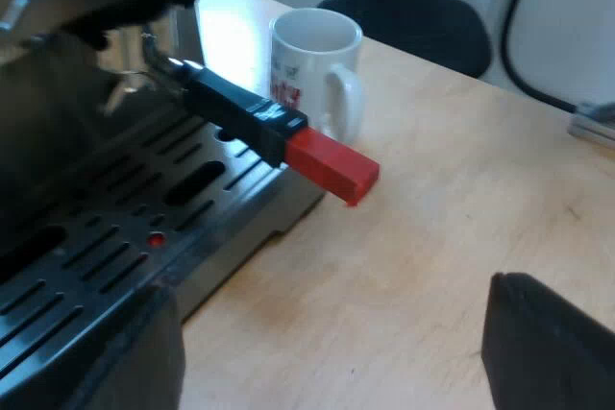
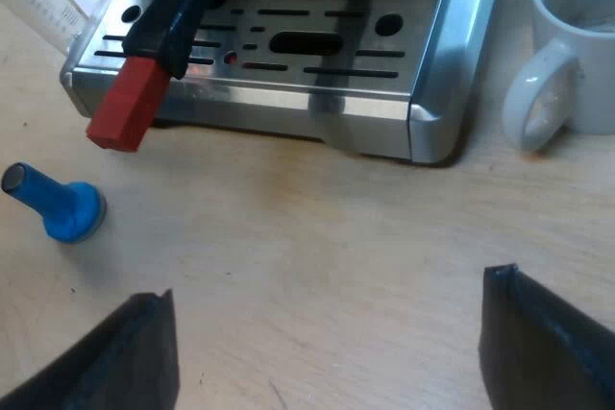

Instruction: Grind coffee beans and then tamp

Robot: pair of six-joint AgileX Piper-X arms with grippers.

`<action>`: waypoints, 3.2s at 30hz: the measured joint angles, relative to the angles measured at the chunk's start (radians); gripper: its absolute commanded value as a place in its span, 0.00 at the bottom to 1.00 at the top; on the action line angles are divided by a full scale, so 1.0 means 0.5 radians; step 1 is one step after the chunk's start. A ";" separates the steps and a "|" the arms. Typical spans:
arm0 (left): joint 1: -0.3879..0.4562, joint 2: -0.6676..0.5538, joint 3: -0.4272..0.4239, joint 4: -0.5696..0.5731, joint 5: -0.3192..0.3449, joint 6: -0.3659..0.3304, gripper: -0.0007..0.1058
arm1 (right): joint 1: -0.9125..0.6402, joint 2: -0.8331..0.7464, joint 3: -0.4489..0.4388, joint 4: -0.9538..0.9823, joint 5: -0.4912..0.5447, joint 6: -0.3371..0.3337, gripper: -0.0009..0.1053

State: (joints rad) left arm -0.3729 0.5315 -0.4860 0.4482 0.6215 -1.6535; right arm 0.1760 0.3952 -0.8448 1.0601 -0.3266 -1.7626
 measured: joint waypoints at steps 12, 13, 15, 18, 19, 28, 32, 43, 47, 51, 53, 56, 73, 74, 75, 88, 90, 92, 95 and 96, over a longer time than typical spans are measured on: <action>0.000 0.002 0.315 -0.406 0.075 0.014 0.63 | 0.344 0.045 0.000 -0.155 0.267 0.172 0.59; 0.000 0.002 0.328 -0.424 0.078 0.014 0.63 | 0.386 0.083 0.000 -0.176 0.299 0.190 0.59; 0.000 0.002 0.344 -0.442 0.078 0.014 0.63 | 0.465 0.148 0.000 -0.197 0.345 0.215 0.59; 0.000 0.002 0.371 -0.455 0.078 0.014 0.63 | 0.618 0.276 0.000 -0.243 0.433 0.238 0.59; 0.000 0.002 0.379 -0.455 0.078 0.014 0.63 | 0.694 0.341 0.000 -0.271 0.487 0.263 0.59; 0.000 0.002 0.389 -0.455 0.078 0.014 0.63 | 1.247 0.673 0.000 -0.591 0.888 0.534 0.59; 0.000 0.002 0.389 -0.455 0.078 0.014 0.63 | 1.421 0.777 0.000 -0.727 1.025 0.678 0.59; 0.000 0.002 0.397 -0.455 0.078 0.014 0.63 | 1.517 1.104 -0.209 -0.753 1.099 1.023 0.59; 0.000 0.002 0.402 -0.455 0.078 0.014 0.63 | 1.517 1.280 -0.335 -0.753 1.133 1.075 0.59; 0.000 0.002 0.402 -0.455 0.078 0.014 0.63 | 1.517 1.432 -0.454 -0.704 1.248 1.106 0.59; 0.000 0.002 0.402 -0.455 0.078 0.014 0.63 | 1.517 1.531 -0.542 -0.628 1.339 1.127 0.59; 0.000 0.002 0.402 -0.455 0.078 0.014 0.63 | 1.517 1.623 -0.592 -0.610 1.352 1.132 0.59; 0.000 0.002 0.402 -0.455 0.078 0.014 0.63 | 1.364 1.874 -0.593 -0.612 1.241 1.198 0.59; 0.000 0.002 0.402 -0.455 0.078 0.014 0.63 | 1.361 1.887 -0.593 -0.611 1.242 1.198 0.59; 0.000 0.002 0.402 -0.455 0.078 0.014 0.63 | 1.357 1.895 -0.593 -0.611 1.242 1.198 0.59; 0.000 0.002 0.402 -0.455 0.078 0.014 0.63 | 1.357 2.066 -0.598 -0.709 1.231 1.200 0.59; 0.000 0.002 0.402 -0.455 0.078 0.014 0.63 | 1.357 2.072 -0.598 -0.709 1.231 1.200 0.59; 0.000 0.002 0.402 -0.455 0.078 0.014 0.63 | 1.357 2.076 -0.598 -0.709 1.231 1.200 0.59; 0.000 0.002 0.402 -0.455 0.078 0.014 0.63 | 1.357 2.076 -0.598 -0.709 1.231 1.200 0.59; 0.000 0.002 0.402 -0.455 0.078 0.014 0.63 | 1.357 2.076 -0.598 -0.709 1.231 1.200 0.59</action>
State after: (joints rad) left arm -0.3729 0.5326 -0.2851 0.2206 0.6603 -1.6468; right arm 0.8545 1.4333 -1.1438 0.7056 0.2887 -1.1628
